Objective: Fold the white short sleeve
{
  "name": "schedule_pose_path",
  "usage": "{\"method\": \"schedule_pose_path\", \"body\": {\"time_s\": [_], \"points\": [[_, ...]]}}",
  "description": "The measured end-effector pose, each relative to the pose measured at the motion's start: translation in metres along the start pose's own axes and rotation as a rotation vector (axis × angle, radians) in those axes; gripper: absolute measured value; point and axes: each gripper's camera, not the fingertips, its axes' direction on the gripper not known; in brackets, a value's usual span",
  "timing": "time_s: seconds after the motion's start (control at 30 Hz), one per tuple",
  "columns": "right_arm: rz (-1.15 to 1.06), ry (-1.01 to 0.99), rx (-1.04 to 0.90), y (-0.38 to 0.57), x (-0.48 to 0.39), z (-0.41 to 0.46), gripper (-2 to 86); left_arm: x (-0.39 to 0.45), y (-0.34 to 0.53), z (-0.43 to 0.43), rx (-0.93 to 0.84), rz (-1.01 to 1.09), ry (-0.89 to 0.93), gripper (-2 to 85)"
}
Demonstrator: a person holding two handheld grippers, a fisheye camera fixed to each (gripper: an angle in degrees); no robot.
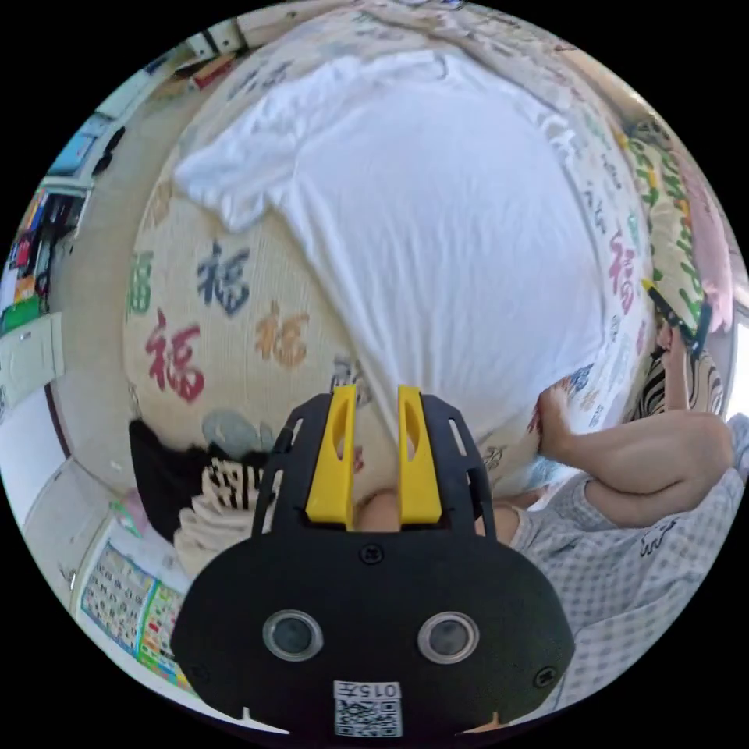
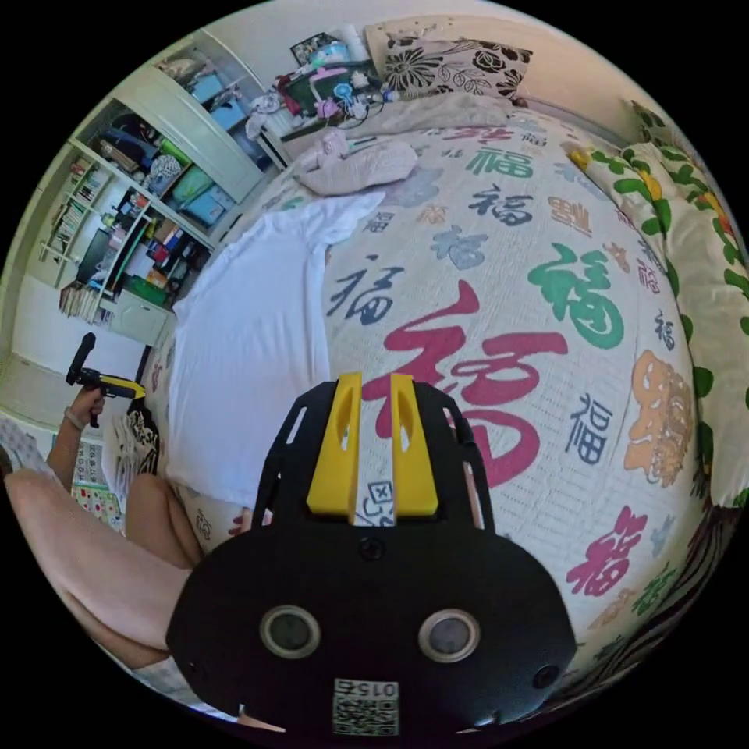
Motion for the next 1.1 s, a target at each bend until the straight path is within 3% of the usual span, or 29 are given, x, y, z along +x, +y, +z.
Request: {"method": "schedule_pose_path", "body": {"time_s": [0.1,0.2,0.5,0.73,0.8,1.1], "points": [[-0.010,-0.101,0.110,-0.044,-0.004,0.026,6.6,0.055,-0.106,-0.039,0.243,0.230,0.045,8.9],[0.000,-0.092,0.121,-0.081,-0.009,0.060,6.6,0.127,-0.210,-0.051,0.357,0.429,0.097,9.2],[0.080,-0.185,0.023,-0.130,-0.002,0.120,5.8,0.278,-0.404,0.012,0.242,0.524,0.042,10.5],[0.077,-0.196,0.036,-0.129,-0.003,0.124,0.1,0.308,-0.441,0.053,0.170,0.514,-0.091,6.4],[0.068,-0.190,0.059,-0.125,-0.006,0.120,0.0,0.299,-0.433,0.044,0.234,0.544,-0.096,1.0],[-0.191,-0.219,0.151,-0.123,-0.056,0.101,6.2,0.177,-0.319,-0.031,0.630,0.521,0.186,-0.8]]}}
